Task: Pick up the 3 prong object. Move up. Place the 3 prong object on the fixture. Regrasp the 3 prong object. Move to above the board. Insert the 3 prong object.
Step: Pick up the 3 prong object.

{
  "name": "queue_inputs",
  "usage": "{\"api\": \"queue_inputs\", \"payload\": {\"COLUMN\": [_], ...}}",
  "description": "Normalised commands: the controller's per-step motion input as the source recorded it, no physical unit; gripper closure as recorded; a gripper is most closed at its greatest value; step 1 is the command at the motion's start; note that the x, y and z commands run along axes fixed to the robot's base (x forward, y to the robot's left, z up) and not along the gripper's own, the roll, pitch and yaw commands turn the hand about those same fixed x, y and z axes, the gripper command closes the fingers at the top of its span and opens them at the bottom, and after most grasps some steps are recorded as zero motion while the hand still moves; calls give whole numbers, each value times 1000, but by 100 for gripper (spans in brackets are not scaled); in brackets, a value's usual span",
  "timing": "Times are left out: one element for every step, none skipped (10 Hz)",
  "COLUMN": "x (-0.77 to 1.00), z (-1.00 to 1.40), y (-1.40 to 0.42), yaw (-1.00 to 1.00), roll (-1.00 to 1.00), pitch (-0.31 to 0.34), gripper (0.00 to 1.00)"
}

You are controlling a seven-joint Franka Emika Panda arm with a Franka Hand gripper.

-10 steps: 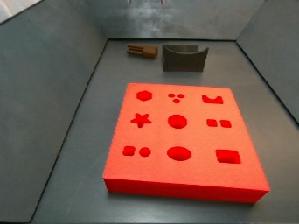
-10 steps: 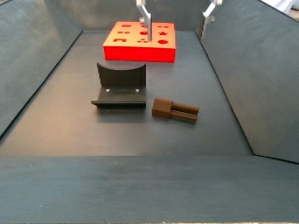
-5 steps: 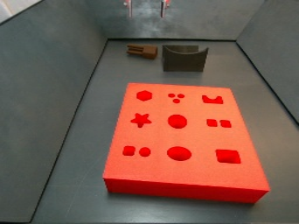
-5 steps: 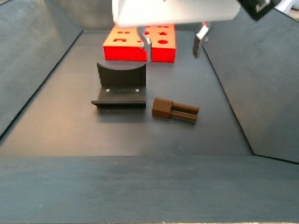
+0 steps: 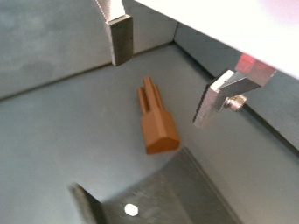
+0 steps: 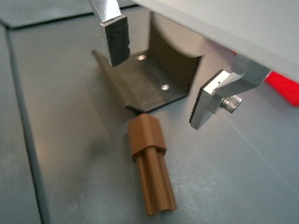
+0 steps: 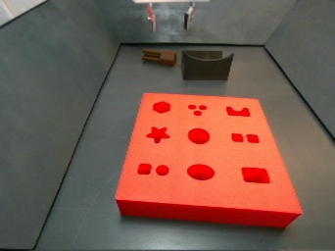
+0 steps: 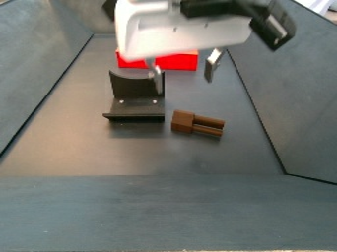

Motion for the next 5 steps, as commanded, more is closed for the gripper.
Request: {"api": "queue_inputs", "payload": {"x": [63, 77, 80, 0, -103], "z": [-717, -783, -811, -843, -786], "y": [20, 0, 0, 31, 86], "yaw": [620, 674, 749, 814, 906], "roll": [0, 0, 0, 40, 83], "pitch": [0, 0, 0, 0, -39], "gripper": [0, 0, 0, 0, 0]}}
